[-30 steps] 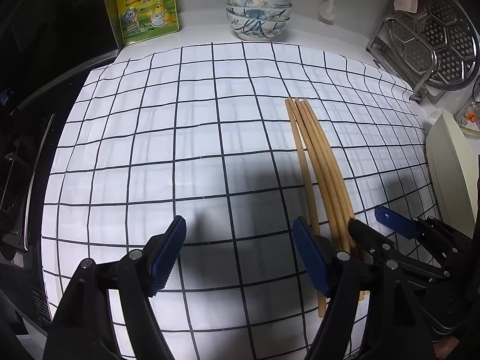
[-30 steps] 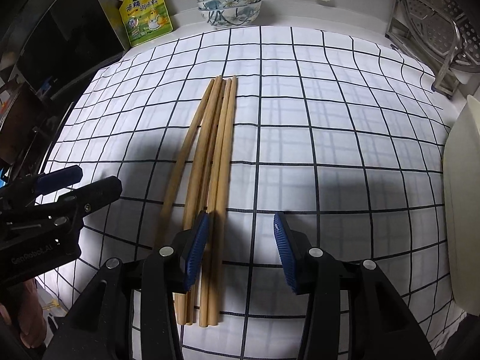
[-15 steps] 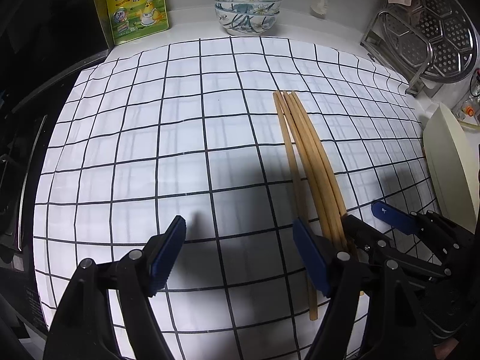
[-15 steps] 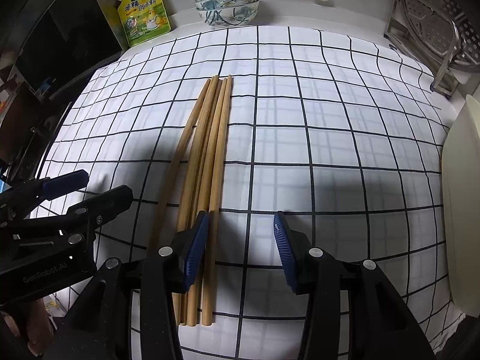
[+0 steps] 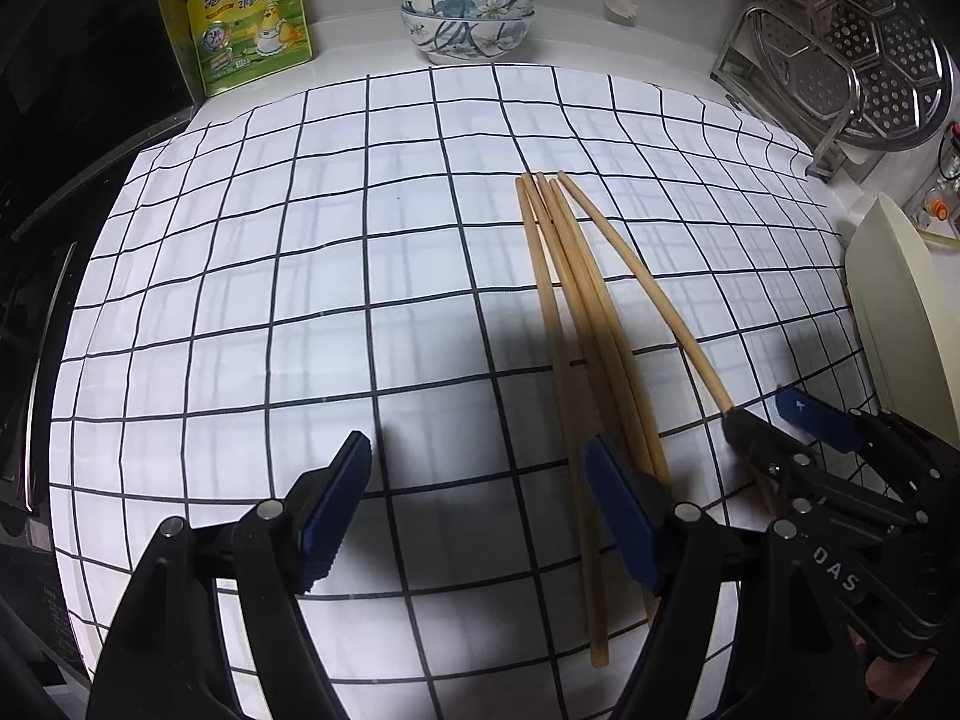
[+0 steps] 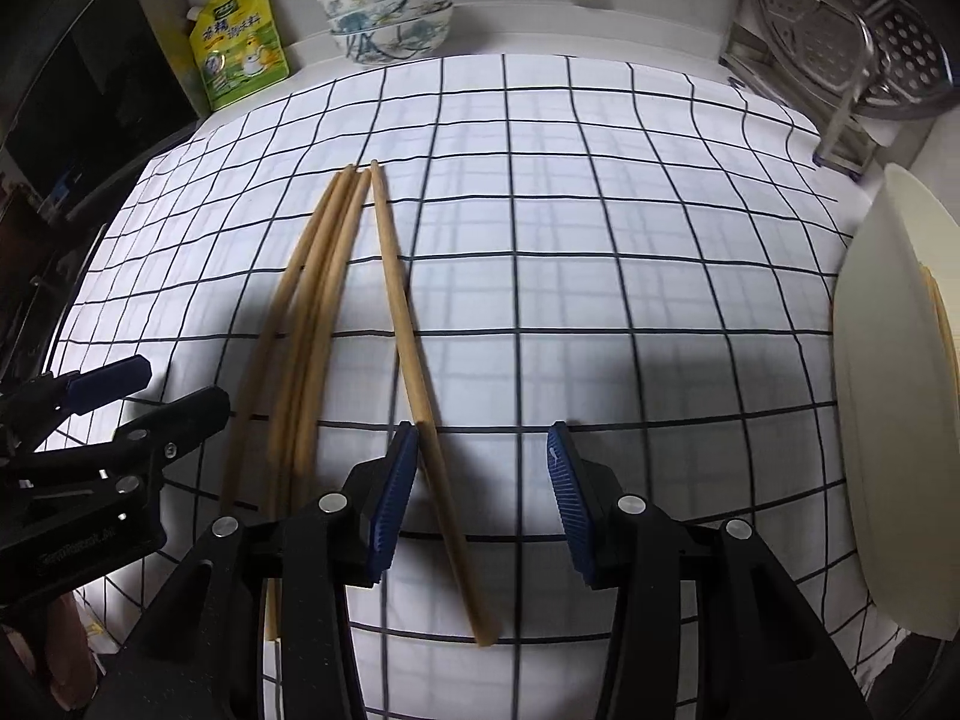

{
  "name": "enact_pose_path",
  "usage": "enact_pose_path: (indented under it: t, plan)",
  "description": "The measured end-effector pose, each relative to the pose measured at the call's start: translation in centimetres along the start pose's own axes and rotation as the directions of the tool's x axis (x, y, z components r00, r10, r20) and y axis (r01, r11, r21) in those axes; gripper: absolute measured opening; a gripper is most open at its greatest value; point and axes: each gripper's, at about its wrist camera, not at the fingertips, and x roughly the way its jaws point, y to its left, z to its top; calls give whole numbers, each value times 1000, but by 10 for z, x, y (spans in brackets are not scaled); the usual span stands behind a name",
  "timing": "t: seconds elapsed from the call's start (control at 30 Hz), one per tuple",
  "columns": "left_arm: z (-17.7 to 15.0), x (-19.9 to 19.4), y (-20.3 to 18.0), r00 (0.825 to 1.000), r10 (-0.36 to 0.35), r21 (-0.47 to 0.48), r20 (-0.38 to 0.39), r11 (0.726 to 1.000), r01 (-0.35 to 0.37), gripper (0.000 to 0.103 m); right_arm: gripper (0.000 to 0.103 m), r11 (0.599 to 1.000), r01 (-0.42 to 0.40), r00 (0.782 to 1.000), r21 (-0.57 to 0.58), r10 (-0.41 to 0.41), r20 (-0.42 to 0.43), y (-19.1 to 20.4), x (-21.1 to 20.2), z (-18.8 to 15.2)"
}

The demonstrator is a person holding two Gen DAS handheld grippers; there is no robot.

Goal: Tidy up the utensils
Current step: 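Close the right tool on one chopstick while the left tool grasps another, then lift both held chopsticks and carry them over the cream basin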

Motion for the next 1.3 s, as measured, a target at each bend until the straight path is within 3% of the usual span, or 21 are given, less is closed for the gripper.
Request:
enact_pose_path:
  t: [0.13,0.37,0.57,0.63,0.73,0.8,1.1,1.3]
  plan:
    - [1,6,-2,1000,14,2,-4,1000,-14,73,43,1000,-19,1000,-10,19,4,0,-1,-1]
    - [6,12,-2,1000,31,-18,5,999,-31,72,43,997,20,1000,-68,-19,10,11,5,5]
    - [12,14,-7,999,51,-15,14,999,-51,48,43,993,34,999,-116,-31,27,16,12,14]
    - [14,15,-8,998,55,-9,16,998,-55,32,42,990,31,999,-137,-27,32,18,13,15]
    - [16,15,-10,999,48,-3,17,999,-48,14,21,985,6,999,-174,0,33,26,13,15]
    - [15,15,-9,999,39,-2,13,999,-39,7,7,981,5,999,-196,1,33,30,13,15]
    - [12,5,-7,1000,-13,13,-13,1000,13,7,6,990,-63,998,-127,66,15,23,5,16]
    - [19,-21,-11,1000,-18,40,19,999,18,7,6,992,-101,993,-81,106,51,14,-25,18]
